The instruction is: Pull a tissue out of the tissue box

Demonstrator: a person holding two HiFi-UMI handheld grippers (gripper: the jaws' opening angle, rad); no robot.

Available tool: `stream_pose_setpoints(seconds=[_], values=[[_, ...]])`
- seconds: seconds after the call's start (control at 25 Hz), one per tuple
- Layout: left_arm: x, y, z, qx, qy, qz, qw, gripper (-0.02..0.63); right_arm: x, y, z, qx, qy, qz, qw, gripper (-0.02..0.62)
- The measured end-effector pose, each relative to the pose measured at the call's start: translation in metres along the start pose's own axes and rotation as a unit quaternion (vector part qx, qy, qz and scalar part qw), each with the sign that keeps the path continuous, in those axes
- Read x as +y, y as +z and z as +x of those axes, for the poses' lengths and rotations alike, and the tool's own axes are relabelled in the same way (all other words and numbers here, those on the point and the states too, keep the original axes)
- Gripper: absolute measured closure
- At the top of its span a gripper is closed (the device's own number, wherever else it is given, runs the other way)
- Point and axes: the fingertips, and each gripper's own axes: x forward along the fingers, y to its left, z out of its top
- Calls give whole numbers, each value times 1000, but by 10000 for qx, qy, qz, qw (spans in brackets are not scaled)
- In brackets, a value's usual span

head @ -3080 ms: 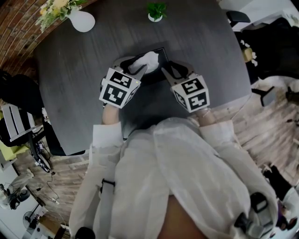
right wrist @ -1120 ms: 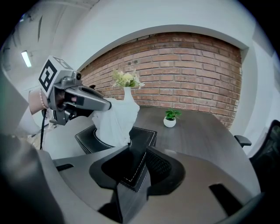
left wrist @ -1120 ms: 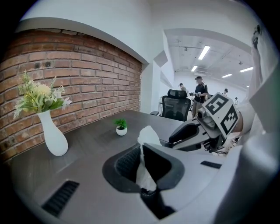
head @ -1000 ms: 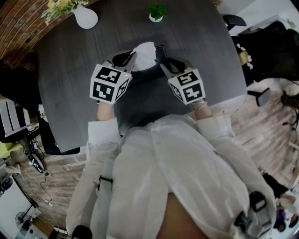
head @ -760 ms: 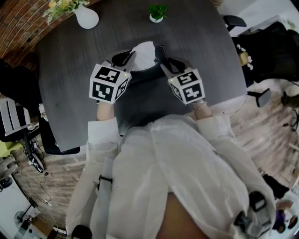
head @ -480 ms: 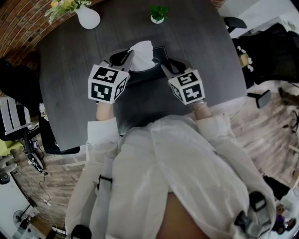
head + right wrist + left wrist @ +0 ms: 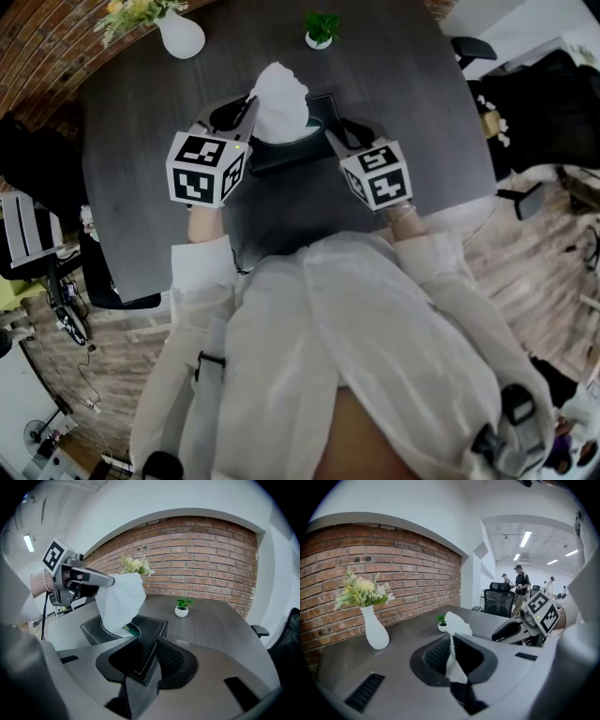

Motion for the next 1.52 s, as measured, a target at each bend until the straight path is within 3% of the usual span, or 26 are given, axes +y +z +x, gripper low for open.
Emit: stream_pose_setpoints(seconds=[0.84,1.32,1.52], values=[[14,40,-46,-1116,390,-219,9927,591,0,1,2,-109,-136,63,9998,480],[8,30,-61,-1218,375,-449,9908,592,2,3,-1,2,-148,203,9997,480],[5,27,-67,-1292,359,-609,9891,592,0,23,-11,-318,-123,328,9989,480]])
